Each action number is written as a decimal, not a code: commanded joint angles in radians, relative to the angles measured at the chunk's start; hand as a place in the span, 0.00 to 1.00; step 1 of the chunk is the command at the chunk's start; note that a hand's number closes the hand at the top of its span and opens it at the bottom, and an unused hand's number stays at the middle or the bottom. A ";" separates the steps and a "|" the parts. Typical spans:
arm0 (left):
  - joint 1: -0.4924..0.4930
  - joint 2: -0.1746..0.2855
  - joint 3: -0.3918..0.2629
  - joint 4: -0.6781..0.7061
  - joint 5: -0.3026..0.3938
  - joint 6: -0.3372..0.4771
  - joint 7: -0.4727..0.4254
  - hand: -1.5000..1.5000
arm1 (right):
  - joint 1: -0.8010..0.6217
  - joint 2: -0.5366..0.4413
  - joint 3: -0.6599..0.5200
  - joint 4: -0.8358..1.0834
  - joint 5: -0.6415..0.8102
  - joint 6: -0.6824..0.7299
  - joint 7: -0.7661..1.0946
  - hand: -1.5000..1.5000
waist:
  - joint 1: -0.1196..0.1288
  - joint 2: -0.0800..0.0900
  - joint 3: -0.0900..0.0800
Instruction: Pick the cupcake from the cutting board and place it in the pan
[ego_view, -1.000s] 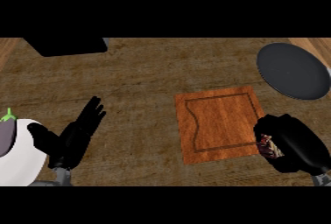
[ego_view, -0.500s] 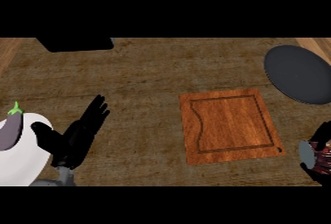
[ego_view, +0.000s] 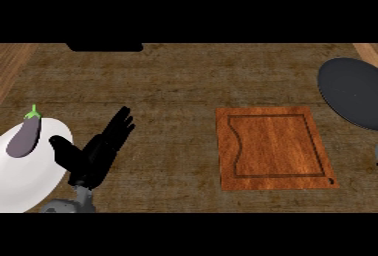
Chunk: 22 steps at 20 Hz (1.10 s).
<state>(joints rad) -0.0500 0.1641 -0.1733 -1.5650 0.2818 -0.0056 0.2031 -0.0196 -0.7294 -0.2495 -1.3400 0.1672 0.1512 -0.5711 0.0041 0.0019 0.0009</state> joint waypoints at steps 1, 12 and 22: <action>-0.045 0.010 0.027 -0.002 0.017 -0.009 0.054 0.50 | -0.155 -0.008 -0.009 0.225 0.094 -0.070 -0.084 1.00 | 0.013 0.002 0.000; 0.011 -0.026 -0.027 -0.011 -0.030 -0.024 -0.011 0.50 | -0.577 0.100 -0.077 0.801 0.175 -0.380 -0.180 1.00 | 0.054 0.012 0.003; -0.066 -0.040 -0.027 0.007 -0.017 -0.031 0.034 0.50 | -0.706 0.004 -0.143 1.059 0.171 -0.370 -0.325 1.00 | 0.077 0.031 0.007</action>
<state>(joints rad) -0.1164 0.1288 -0.1872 -1.5558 0.2691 -0.0311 0.2340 -0.6883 -0.7057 -0.3761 -0.3535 0.3352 -0.2153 -0.8481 0.0750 0.0285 0.0071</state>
